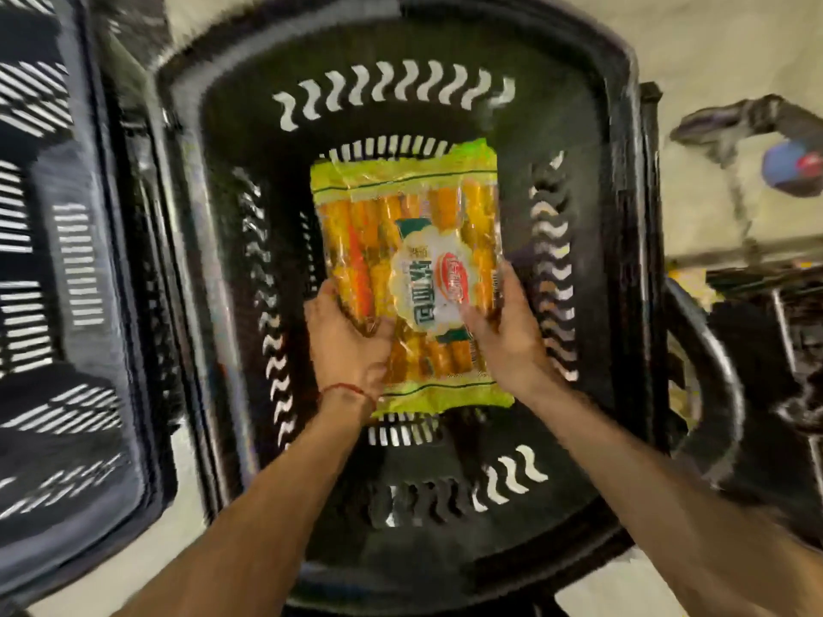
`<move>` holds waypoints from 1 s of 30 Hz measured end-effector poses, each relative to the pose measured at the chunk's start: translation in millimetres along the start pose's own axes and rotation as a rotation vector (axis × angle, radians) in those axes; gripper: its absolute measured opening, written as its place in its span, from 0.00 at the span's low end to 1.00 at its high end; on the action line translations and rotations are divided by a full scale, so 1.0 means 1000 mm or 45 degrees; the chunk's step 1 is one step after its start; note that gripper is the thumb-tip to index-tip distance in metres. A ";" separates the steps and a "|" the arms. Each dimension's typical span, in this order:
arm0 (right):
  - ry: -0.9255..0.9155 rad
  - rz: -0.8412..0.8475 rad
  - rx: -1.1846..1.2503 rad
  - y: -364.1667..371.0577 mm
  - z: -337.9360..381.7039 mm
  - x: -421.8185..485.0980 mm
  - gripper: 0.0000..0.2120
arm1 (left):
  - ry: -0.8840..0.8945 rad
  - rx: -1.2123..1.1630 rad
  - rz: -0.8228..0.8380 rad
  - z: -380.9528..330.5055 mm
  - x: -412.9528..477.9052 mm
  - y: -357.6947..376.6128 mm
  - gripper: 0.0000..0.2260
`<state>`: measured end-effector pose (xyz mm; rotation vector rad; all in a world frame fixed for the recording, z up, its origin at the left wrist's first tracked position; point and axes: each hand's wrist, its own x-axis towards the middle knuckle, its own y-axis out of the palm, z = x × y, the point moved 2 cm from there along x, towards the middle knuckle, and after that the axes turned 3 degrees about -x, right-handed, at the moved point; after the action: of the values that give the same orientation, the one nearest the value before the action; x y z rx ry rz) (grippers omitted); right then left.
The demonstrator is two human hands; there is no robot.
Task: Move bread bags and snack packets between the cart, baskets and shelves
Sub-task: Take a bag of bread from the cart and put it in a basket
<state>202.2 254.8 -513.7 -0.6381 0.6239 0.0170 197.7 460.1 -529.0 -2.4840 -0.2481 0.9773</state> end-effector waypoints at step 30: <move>-0.466 -0.027 -1.005 -0.236 0.222 -0.318 0.31 | 0.681 1.340 0.230 -0.244 -0.330 -0.194 0.35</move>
<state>109.4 242.6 -69.5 -1.3667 0.2339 0.3670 122.5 439.2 -81.8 -1.6726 0.5396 0.2989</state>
